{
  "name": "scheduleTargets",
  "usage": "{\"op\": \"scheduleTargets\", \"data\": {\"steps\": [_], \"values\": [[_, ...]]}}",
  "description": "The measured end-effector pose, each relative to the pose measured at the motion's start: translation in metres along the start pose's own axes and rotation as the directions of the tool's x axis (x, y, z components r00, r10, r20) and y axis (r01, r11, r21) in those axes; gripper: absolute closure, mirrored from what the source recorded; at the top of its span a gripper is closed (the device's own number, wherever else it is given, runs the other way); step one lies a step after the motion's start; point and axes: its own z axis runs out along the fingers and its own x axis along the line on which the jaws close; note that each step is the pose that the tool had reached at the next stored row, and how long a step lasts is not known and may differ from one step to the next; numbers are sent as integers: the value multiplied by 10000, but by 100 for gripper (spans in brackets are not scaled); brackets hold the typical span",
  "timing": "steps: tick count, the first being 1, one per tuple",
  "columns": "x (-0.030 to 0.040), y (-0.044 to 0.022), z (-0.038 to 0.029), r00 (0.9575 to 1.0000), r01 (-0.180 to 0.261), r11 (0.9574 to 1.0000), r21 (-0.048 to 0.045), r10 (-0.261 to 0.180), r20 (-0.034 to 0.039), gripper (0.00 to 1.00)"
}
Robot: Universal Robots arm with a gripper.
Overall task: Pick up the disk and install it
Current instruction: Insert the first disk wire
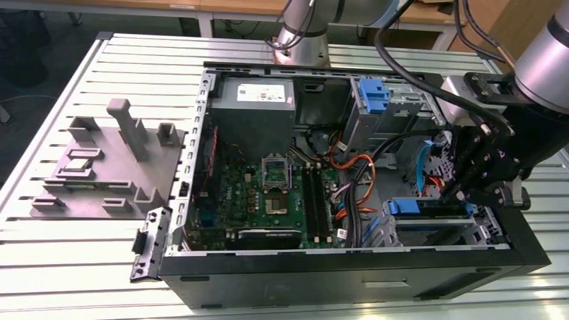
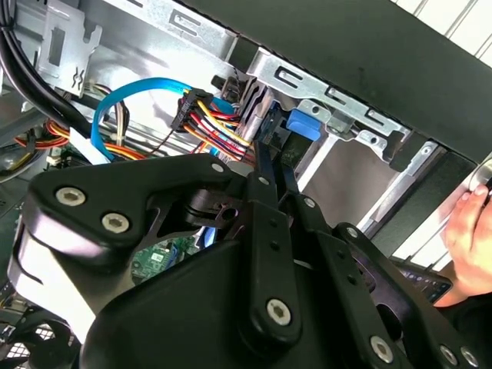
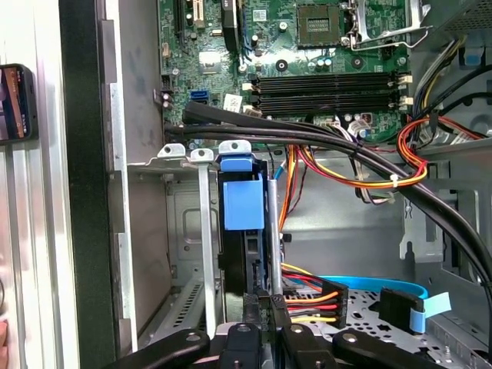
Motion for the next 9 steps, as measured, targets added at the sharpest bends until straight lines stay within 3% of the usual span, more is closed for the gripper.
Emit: {"op": "scheduleTargets", "data": {"steps": [9], "values": [[0, 0, 19, 10000, -11, 10000, -2, 11, 4, 83]]}}
